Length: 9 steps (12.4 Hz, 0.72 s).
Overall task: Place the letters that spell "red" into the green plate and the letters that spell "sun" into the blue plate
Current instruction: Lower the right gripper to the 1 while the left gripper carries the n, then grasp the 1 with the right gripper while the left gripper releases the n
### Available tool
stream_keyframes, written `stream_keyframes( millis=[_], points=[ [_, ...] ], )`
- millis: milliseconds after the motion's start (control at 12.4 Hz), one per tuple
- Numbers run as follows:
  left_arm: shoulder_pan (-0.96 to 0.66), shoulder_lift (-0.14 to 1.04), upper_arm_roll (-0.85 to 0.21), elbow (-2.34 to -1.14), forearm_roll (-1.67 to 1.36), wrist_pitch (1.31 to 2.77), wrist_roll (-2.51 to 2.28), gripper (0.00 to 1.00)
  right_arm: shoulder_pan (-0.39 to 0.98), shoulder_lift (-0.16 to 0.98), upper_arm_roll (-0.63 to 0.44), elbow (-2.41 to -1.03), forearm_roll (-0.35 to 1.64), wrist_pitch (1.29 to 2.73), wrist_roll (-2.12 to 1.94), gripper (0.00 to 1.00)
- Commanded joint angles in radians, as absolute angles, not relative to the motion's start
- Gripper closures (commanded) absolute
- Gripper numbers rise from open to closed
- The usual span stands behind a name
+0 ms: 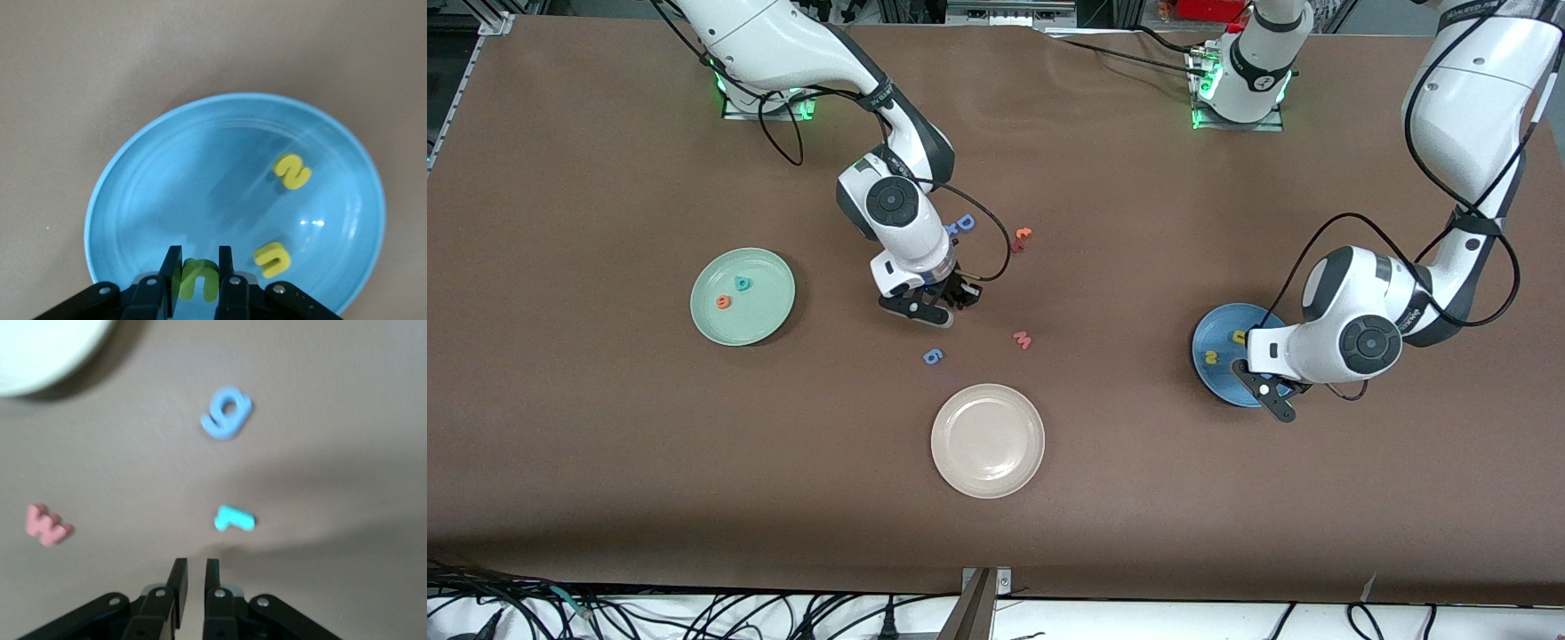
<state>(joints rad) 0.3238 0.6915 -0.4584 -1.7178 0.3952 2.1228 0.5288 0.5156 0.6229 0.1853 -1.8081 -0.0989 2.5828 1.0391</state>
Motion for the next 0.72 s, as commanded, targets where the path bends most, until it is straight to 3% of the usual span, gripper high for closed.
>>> stream_keyframes(
  millis=[0, 161, 402, 643],
  points=[
    [0.331, 0.686, -0.469, -1.730, 0.429, 2.140, 0.557, 0.48, 0.520, 0.611, 0.160, -1.769, -0.178, 2.576, 1.020, 0.39],
    [0.331, 0.686, -0.471, -1.727, 0.431, 2.138, 0.590, 0.00, 0.519, 0.618, 0.160, -1.755, -0.274, 2.576, 1.022, 0.39],
    [0.337, 0.670, -0.474, -1.718, 0.430, 2.128, 0.617, 0.00, 0.528, 0.649, 0.160, -1.758, -0.311, 2.574, 1.025, 0.39],
    [0.337, 0.570, -0.526, -1.703, 0.411, 2.038, 0.609, 0.00, 0.529, 0.672, 0.160, -1.769, -0.350, 2.560, 1.020, 0.39]
  ],
)
